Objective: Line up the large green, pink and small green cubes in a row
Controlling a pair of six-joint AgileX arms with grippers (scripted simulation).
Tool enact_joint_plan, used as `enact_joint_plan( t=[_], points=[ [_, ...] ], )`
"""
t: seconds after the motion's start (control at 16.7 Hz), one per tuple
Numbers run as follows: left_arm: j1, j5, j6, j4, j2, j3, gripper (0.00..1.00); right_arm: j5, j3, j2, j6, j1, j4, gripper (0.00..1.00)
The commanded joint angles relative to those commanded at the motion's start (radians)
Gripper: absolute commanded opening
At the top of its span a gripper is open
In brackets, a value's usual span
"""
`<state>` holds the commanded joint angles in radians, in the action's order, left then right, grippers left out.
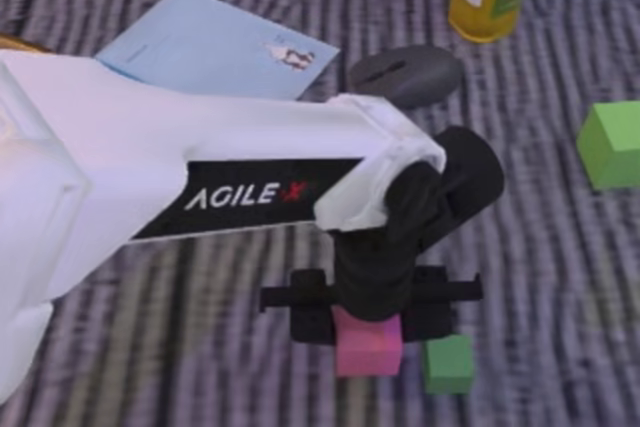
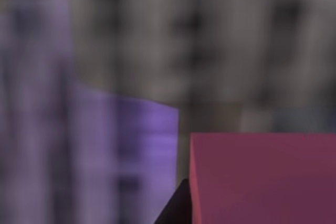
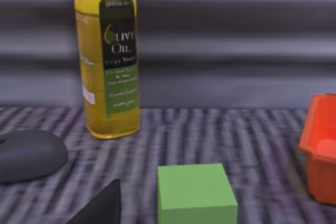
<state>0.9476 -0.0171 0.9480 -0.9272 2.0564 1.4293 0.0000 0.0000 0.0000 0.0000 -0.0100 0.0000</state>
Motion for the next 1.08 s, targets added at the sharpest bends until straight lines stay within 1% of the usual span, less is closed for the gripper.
enact_joint_plan(
  t=[0.12,0.36,1.08],
  points=[
    [0.002,0.0,0.001,0.033,0.011,-0.026,0.0,0.0,0.0,0.0,0.0,0.0,0.0,1.0],
    [0.002,0.0,0.001,0.035,0.012,-0.027,0.0,0.0,0.0,0.0,0.0,0.0,0.0,1.0],
    [0.002,0.0,0.001,0.035,0.012,-0.027,0.9,0.0,0.0,0.0,0.0,0.0,0.0,1.0]
  ],
)
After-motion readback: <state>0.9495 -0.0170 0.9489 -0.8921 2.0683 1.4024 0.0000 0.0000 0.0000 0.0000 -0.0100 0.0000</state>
